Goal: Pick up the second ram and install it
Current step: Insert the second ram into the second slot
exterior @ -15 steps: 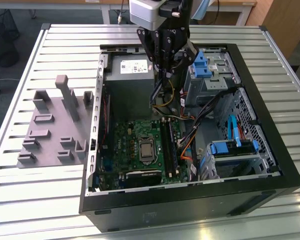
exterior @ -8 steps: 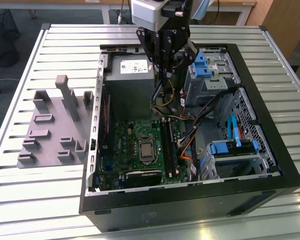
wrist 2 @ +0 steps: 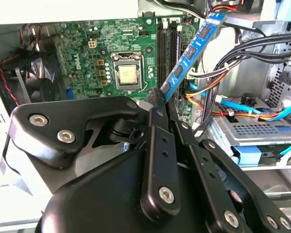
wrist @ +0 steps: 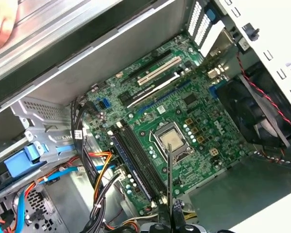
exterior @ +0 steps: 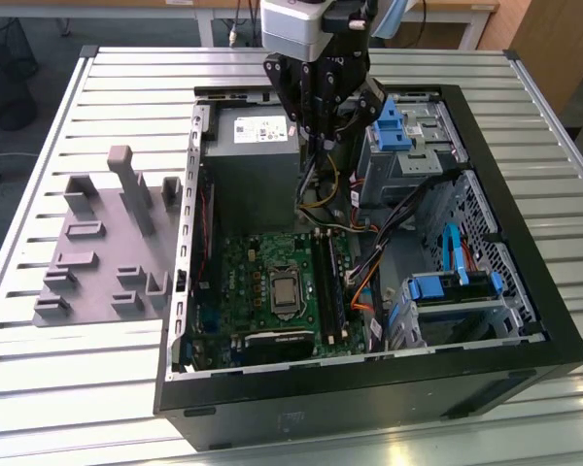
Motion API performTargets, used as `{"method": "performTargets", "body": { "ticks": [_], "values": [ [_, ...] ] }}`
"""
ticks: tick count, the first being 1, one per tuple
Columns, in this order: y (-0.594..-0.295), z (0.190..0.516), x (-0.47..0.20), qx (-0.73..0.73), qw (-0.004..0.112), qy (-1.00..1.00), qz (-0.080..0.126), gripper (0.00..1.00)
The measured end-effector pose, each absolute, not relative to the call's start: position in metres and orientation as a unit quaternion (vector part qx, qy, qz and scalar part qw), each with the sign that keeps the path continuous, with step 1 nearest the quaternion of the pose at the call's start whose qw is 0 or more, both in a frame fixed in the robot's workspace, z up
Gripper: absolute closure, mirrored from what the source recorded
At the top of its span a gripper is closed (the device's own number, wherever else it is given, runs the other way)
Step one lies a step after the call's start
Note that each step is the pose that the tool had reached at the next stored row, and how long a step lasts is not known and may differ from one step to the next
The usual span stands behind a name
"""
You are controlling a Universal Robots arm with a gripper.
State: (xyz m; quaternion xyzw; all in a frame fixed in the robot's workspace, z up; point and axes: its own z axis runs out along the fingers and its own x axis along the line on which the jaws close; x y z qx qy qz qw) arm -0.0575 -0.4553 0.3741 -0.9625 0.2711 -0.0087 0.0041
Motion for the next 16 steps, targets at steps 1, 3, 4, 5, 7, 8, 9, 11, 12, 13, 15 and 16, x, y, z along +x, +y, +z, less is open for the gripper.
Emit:
{"method": "performTargets", "body": {
  "ticks": [1, 3, 4, 5, 7, 8, 9, 11, 12, 13, 15, 16],
  "values": [
    [-0.4552, 0.3741, -0.0575, -0.964, 0.004, 0.267, -0.009, 0.86],
    [-0.4552, 0.3741, -0.0575, -0.965, 0.004, 0.261, -0.009, 0.86],
    [-0.4553, 0.3741, -0.0575, -0.966, 0.004, 0.259, -0.009, 0.86],
    [-0.4553, 0.3741, -0.0575, -0.967, 0.004, 0.255, -0.009, 0.86],
    [-0.4553, 0.3741, -0.0574, -0.969, 0.004, 0.247, -0.009, 0.86],
    [-0.4552, 0.3741, -0.0574, -0.970, 0.005, 0.243, -0.009, 0.86],
    [-0.4553, 0.3741, -0.0575, -0.971, 0.005, 0.239, -0.009, 0.86],
    [-0.4553, 0.3740, -0.0575, -0.973, 0.005, 0.229, -0.009, 0.86],
    [-0.4553, 0.3739, -0.0575, -0.975, 0.005, 0.222, -0.009, 0.86],
    [-0.4553, 0.3739, -0.0575, -0.977, 0.005, 0.214, -0.009, 0.86],
    [-0.4552, 0.3738, -0.0575, -0.980, 0.005, 0.198, -0.009, 0.86],
    [-0.4553, 0.3737, -0.0575, -0.981, 0.005, 0.191, -0.009, 0.86]
  ]
}}
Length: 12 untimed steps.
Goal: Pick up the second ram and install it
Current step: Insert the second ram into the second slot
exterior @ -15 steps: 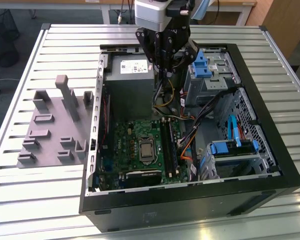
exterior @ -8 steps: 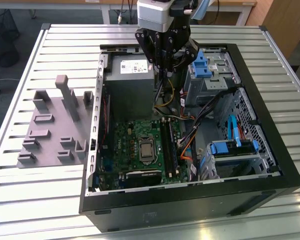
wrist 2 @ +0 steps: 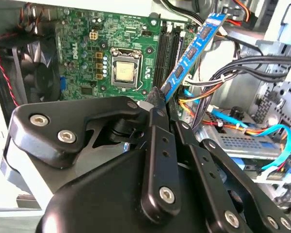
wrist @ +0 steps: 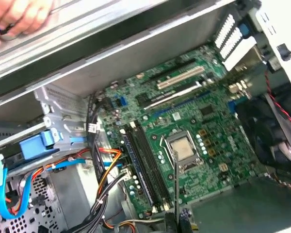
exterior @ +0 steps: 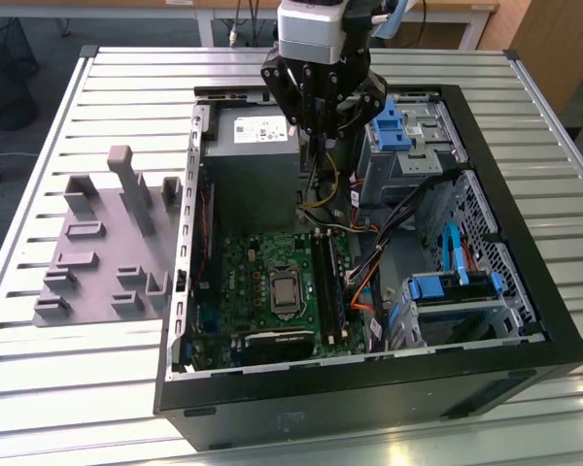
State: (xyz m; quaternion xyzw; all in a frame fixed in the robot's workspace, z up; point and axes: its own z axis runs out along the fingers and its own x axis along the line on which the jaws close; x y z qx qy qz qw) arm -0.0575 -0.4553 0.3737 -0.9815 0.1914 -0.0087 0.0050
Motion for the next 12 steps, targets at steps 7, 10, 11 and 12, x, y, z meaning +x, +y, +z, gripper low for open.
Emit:
{"method": "performTargets", "body": {
  "ticks": [7, 10, 11, 12],
  "values": [
    [-0.4553, 0.3731, -0.0575, -0.990, 0.005, 0.139, -0.008, 0.86],
    [-0.4553, 0.3727, -0.0575, -0.993, 0.006, 0.114, -0.008, 0.86],
    [-0.4553, 0.3726, -0.0575, -0.994, 0.006, 0.107, -0.009, 0.86],
    [-0.4553, 0.3724, -0.0575, -0.995, 0.006, 0.099, -0.009, 0.86]
  ]
}}
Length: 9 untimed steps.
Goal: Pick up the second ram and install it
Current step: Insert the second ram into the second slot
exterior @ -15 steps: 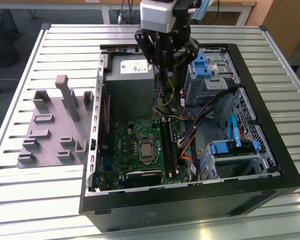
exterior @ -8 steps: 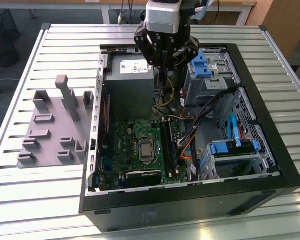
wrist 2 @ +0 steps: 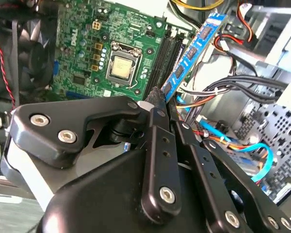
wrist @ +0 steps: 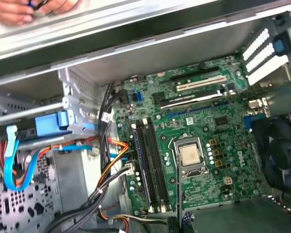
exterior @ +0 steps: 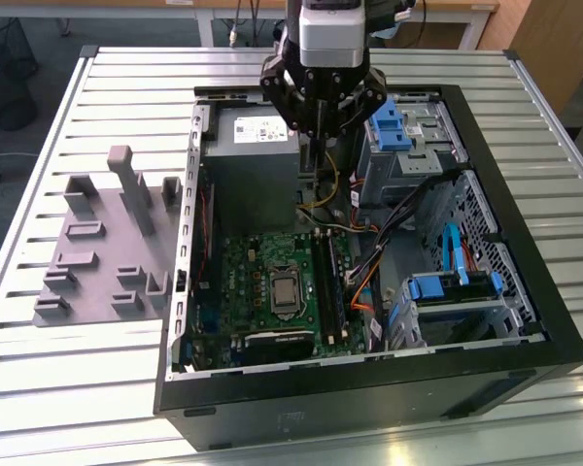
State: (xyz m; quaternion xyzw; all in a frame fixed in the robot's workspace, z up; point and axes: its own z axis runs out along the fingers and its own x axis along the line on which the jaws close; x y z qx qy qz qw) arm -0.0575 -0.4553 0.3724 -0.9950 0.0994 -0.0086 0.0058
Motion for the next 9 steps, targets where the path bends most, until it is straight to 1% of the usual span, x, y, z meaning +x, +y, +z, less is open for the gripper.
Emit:
{"method": "performTargets", "body": {
  "ticks": [9],
  "values": [
    [-0.4553, 0.3699, -0.0565, -0.999, 0.006, 0.042, -0.009, 0.86]
  ]
}}
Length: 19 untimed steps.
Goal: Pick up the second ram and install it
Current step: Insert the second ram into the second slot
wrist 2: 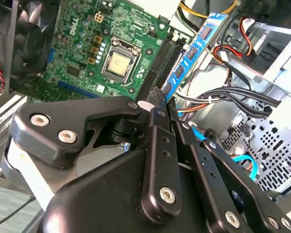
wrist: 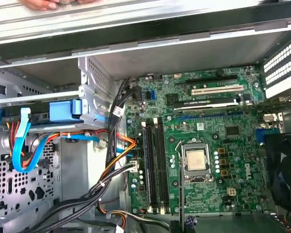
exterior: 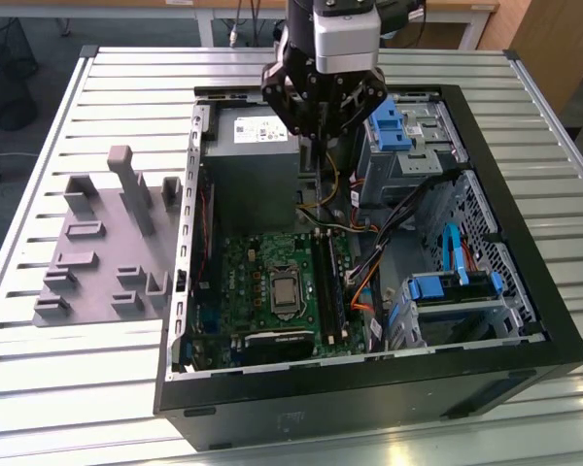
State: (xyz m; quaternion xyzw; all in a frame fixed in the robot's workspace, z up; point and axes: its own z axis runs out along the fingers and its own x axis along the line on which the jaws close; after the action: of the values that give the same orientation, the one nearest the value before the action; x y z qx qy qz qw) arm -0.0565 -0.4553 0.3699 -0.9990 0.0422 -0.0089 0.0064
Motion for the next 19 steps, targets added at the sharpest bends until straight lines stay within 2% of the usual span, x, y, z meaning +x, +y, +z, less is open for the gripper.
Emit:
{"method": "performTargets", "body": {
  "ticks": [19],
  "values": [
    [-0.4553, 0.3667, -0.0545, -0.999, 0.006, 0.031, -0.009, 0.86]
  ]
}}
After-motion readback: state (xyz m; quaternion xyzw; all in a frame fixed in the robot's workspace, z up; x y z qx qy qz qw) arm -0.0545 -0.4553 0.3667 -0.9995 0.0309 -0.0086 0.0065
